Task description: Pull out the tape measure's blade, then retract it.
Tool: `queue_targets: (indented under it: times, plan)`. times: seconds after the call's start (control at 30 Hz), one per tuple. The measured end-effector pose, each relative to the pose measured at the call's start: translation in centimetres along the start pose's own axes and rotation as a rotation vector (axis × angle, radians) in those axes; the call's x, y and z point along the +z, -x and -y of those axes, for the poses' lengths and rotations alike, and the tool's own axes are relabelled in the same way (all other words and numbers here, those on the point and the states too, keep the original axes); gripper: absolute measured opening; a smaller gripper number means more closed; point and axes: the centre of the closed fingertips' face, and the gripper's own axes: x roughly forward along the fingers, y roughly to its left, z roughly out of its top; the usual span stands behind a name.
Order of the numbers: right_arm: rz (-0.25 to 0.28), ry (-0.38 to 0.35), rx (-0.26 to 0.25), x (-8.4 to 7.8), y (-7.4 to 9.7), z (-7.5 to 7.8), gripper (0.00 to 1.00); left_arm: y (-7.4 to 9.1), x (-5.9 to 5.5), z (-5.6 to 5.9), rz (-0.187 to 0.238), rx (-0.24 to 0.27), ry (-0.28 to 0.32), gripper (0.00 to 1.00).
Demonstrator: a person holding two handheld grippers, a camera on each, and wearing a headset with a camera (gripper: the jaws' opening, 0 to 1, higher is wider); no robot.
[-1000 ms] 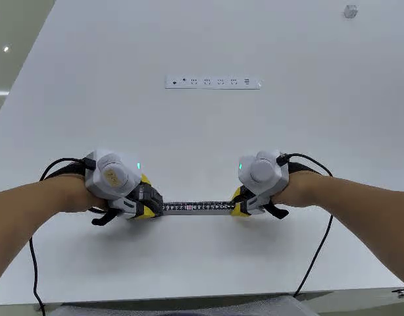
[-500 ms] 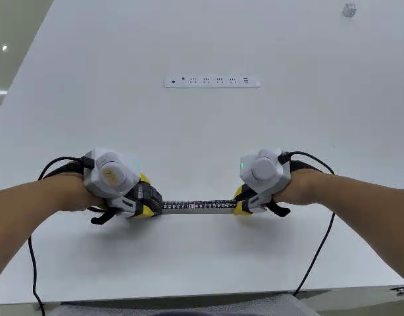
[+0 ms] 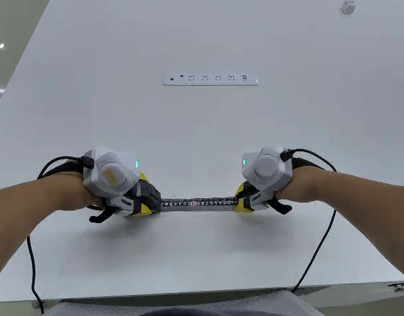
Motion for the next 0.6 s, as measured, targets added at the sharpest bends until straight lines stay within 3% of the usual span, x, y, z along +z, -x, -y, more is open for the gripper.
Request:
queue_targets:
  times: [0.23, 0.6]
  plan:
    - [-0.002, -0.003, -0.002, -0.24, 0.14, 0.09, 0.12, -0.11, -0.23, -0.43, -0.016, -0.008, 0.002, 0.38]
    - [-0.005, -0.012, -0.009, -0.90, 0.60, 0.18, 0.12, 0.05, -0.13, 0.01, -0.021, -0.014, 0.001, 0.38]
